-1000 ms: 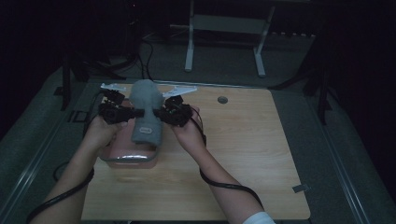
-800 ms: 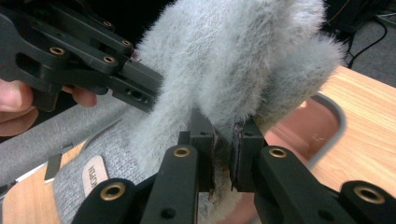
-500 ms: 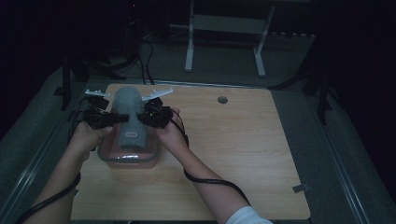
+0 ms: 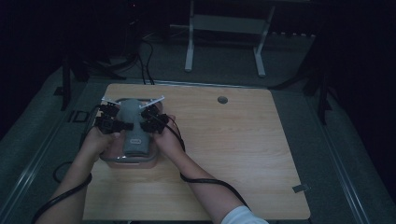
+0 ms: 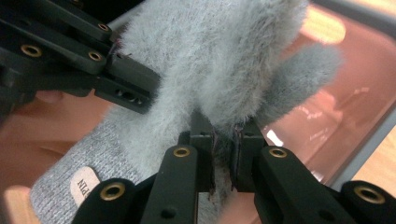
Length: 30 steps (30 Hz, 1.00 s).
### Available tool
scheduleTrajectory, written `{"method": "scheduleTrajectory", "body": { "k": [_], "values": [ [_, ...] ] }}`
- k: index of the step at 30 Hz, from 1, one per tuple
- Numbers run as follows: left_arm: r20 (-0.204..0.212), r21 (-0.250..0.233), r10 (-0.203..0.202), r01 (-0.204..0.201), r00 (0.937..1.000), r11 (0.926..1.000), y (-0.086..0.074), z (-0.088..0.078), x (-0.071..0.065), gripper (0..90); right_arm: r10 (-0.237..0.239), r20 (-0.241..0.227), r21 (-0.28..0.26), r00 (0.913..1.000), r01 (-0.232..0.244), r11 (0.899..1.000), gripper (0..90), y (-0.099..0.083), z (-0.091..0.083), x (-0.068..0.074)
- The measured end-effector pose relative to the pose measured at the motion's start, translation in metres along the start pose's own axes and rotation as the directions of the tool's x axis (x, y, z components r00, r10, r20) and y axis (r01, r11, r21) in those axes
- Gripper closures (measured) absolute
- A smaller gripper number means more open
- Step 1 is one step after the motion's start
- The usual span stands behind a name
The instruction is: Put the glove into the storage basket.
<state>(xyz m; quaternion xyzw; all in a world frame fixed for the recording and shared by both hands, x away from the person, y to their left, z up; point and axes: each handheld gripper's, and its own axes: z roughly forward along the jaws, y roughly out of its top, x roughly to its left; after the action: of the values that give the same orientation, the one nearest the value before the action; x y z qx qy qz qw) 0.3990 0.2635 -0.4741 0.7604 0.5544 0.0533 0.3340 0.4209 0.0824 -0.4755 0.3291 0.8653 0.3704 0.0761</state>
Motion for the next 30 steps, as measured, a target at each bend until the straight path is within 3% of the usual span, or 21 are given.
{"method": "scheduleTrajectory", "body": {
  "k": [7,11,14,16,20,24,28,30],
  "values": [
    [-0.053,0.085,0.002,0.003,0.9986,0.9964,-0.002,0.022,0.001,80.5,0.003,0.030,0.091,0.9995,-0.006,0.996,81.0,-0.004,0.019,-0.002],
    [-0.075,0.131,0.001,0.009,0.9972,0.9914,-0.001,0.033,0.003,80.2,-0.011,0.035,0.117,0.9993,0.007,0.993,70.4,-0.001,0.021,0.000],
    [-0.096,0.140,0.011,0.003,0.9953,0.9901,-0.002,0.040,0.002,78.9,0.001,0.017,0.104,0.9999,-0.003,0.995,58.0,0.000,0.020,-0.004],
    [-0.101,0.140,0.006,0.008,0.9949,0.9901,-0.002,0.042,0.002,77.7,-0.018,0.018,0.103,0.9997,0.016,0.995,55.8,0.000,0.019,-0.005],
    [-0.094,0.114,0.003,0.008,0.9956,0.9934,-0.002,0.040,0.001,70.5,-0.031,-0.001,0.071,0.9995,0.031,0.997,49.4,0.001,0.013,-0.008],
    [-0.069,0.035,0.007,-0.004,0.9976,0.9994,-0.003,0.033,0.001,49.8,-0.040,-0.046,0.033,0.9982,0.042,0.999,42.6,0.003,0.006,-0.011],
    [-0.105,-0.034,-0.012,0.008,0.9944,0.9994,-0.007,0.023,0.001,32.0,-0.036,-0.065,0.032,0.9972,0.039,0.999,33.2,0.003,0.002,-0.015],
    [-0.134,-0.073,-0.002,-0.007,0.9910,0.9973,-0.009,0.017,0.000,23.6,-0.048,-0.065,0.019,0.9968,0.049,0.999,26.2,0.003,-0.001,-0.017]
  ]
}}
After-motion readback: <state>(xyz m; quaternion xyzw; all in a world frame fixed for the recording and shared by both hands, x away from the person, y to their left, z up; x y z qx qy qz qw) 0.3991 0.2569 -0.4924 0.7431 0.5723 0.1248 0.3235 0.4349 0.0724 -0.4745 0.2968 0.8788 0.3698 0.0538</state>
